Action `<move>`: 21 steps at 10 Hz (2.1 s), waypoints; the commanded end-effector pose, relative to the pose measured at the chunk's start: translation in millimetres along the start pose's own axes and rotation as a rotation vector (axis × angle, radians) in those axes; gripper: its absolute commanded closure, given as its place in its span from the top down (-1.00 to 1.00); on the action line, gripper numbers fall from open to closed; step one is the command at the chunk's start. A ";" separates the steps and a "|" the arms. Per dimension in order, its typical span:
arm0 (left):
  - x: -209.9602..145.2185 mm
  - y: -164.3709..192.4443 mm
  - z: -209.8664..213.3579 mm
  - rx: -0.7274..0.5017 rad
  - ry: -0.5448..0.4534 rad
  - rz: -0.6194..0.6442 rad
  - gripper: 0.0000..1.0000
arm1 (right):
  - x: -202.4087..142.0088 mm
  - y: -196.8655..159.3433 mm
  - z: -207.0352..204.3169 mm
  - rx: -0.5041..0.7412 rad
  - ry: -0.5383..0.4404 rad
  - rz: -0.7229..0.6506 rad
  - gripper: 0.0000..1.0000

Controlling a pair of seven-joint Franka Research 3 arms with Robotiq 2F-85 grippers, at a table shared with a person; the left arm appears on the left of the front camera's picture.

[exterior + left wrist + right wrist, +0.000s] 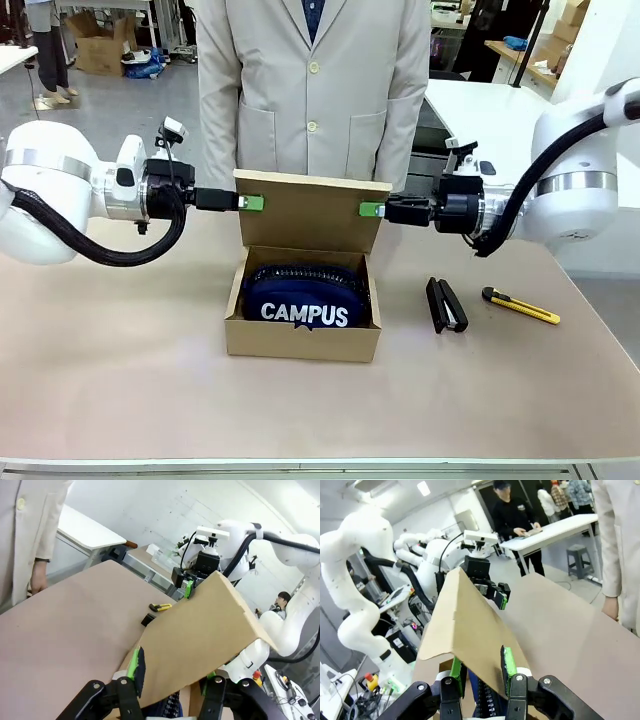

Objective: Pack the item into the box.
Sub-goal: Close the Mailer Box.

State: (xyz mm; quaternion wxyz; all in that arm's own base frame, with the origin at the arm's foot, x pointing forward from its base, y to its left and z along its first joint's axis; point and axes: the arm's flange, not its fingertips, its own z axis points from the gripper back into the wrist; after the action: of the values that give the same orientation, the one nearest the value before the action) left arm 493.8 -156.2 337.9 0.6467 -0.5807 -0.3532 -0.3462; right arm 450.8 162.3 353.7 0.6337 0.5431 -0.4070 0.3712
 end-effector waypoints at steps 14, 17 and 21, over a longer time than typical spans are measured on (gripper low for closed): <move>-35.6 -22.7 16.3 -0.001 0.010 -0.134 1.00 | -43.1 19.7 9.9 -0.040 -0.012 0.092 1.00; -37.3 -29.3 29.8 0.041 -0.034 -0.160 1.00 | -42.8 21.7 36.1 -0.076 -0.019 0.078 1.00; -52.2 -58.1 75.9 0.185 -0.101 -0.232 1.00 | -40.7 22.3 84.7 -0.129 -0.136 0.049 1.00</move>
State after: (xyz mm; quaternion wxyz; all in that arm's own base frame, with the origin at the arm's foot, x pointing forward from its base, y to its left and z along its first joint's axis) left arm 431.4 -89.5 325.4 0.6392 -0.5093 -0.4488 -0.3614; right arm 412.3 85.1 327.4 0.6417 0.5045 -0.4669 0.3402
